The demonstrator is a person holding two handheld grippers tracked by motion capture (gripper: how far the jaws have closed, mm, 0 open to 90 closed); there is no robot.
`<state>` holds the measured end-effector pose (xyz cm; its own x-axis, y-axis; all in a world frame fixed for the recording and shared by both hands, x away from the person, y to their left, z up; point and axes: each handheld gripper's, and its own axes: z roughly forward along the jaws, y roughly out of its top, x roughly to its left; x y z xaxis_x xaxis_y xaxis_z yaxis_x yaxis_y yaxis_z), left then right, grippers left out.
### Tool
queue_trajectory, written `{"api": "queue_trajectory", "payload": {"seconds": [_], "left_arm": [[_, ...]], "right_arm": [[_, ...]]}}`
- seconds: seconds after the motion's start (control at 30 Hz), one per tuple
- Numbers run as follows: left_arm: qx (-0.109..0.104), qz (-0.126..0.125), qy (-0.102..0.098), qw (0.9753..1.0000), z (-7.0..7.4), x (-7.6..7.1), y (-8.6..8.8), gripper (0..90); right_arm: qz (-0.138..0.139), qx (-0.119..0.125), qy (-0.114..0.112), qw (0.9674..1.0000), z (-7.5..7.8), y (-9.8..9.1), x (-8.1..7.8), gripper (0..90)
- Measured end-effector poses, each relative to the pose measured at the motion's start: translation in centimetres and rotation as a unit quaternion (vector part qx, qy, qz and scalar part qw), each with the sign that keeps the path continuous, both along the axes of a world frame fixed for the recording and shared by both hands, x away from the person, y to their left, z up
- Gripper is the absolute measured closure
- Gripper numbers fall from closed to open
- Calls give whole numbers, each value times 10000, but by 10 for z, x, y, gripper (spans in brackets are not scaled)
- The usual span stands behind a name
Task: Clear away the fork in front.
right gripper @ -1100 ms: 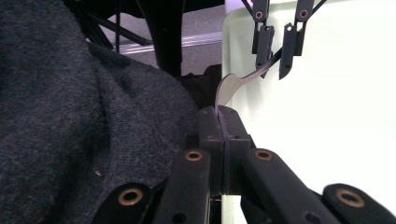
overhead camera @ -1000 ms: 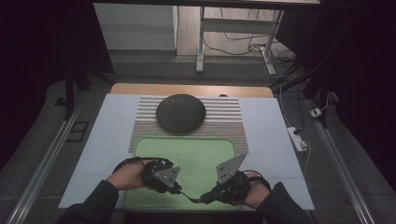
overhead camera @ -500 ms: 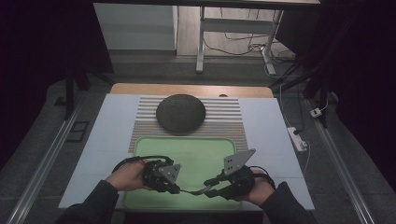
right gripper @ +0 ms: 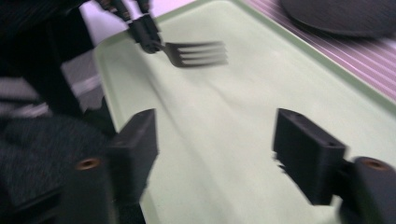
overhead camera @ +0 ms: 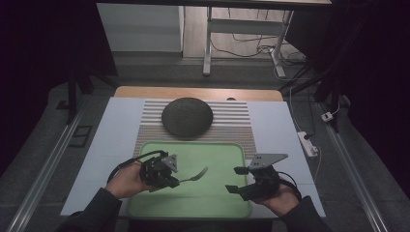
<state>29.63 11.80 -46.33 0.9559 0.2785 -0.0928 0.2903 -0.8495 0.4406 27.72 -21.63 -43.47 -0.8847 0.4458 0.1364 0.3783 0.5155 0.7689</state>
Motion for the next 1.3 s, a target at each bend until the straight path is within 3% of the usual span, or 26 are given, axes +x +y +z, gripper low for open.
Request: {"api": "queue_trajectory", "payload": {"seconds": [0.07,0.23,0.33,0.43,0.53,0.63,0.73,0.9,0.97,1.0,1.13,1.3], "left_arm": [[11,190,29,9998,-1,1,3,865],[-14,737,141,9972,-1,2,8,865],[-86,1088,227,9938,-1,3,15,865],[-135,1489,308,9883,-3,2,23,865],[-121,1924,396,9804,-7,2,32,865],[-84,2389,472,9699,-10,0,40,865],[-47,2832,550,9575,-13,-1,48,864],[4,3487,841,9334,-21,0,57,865],[19,3640,940,9267,-24,1,59,865],[58,3750,982,9218,-26,2,60,864],[218,3971,1044,9116,-32,6,63,864],[363,4148,1209,9011,-41,11,67,861]], "right_arm": [[-462,-12,59,9989,-1,-12,-1,226],[-763,-89,69,9970,-4,-27,-5,170],[-861,-115,23,9962,-7,-35,-10,139],[-894,-234,-75,9957,-9,-41,-17,113],[-1027,-275,-116,9943,-10,-47,-22,59],[-1153,-231,-155,9929,-10,-51,-26,7],[-1216,-243,-203,9921,-12,-56,-30,0],[-1227,-353,-205,9916,-14,-62,-38,0],[-1222,-411,-252,9913,-15,-63,-41,0],[-1231,-438,-264,9911,-15,-64,-43,0],[-1252,-535,-303,9902,-15,-66,-48,0],[-1251,-589,-275,9900,-17,-68,-49,0]]}}
